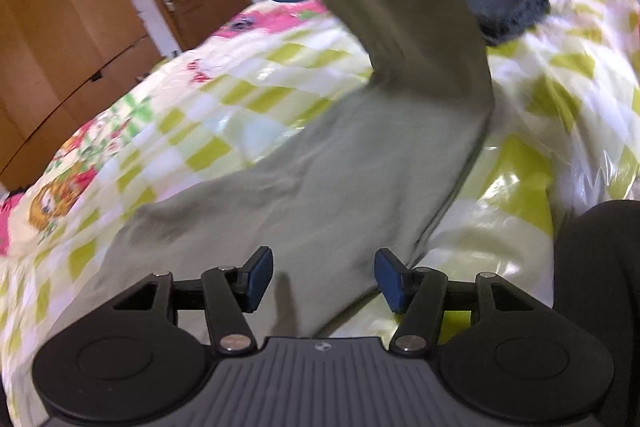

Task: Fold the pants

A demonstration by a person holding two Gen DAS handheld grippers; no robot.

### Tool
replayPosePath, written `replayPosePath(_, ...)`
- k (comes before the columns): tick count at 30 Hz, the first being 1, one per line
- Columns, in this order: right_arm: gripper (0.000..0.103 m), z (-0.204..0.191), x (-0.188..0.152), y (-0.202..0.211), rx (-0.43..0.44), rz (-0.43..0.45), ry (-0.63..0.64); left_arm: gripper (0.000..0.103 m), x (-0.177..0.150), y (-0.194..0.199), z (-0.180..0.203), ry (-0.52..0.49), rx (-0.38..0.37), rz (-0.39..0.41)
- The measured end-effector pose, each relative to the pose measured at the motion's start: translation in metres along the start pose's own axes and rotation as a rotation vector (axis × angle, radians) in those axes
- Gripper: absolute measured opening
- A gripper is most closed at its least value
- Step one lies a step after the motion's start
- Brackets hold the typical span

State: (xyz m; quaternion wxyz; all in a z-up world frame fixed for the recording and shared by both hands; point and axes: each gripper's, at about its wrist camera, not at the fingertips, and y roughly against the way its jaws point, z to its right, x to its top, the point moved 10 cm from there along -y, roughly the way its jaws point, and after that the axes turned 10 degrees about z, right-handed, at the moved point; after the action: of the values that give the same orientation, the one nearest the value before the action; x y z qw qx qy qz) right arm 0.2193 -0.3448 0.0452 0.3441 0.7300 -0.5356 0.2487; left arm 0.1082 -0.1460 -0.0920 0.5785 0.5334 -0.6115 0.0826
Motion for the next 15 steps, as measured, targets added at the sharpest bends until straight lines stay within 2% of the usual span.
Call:
replayPosePath(3,0.005,-0.062,-0.041,-0.033,0.063,-0.093,0.107,0.070,-0.012,0.025,-0.027,0.046,0.049,0.017)
replayPosePath(5,0.005,-0.100,-0.078,-0.055,0.102,-0.171,0.162,0.070,-0.025,0.043,-0.048,0.061,0.109,0.012)
replayPosePath(9,0.005,-0.165,-0.160,-0.095,0.162,-0.309,0.286,0.070,-0.065,0.069,-0.087,0.099,0.203,-0.048)
replayPosePath(12,0.004,-0.212,-0.217,-0.109,0.201,-0.384,0.409,0.070,-0.089,0.078,-0.109,0.187,0.247,-0.078)
replayPosePath(15,0.004,-0.246,-0.266,-0.113,0.230,-0.443,0.546,0.070,-0.092,0.085,-0.126,0.257,0.271,-0.060)
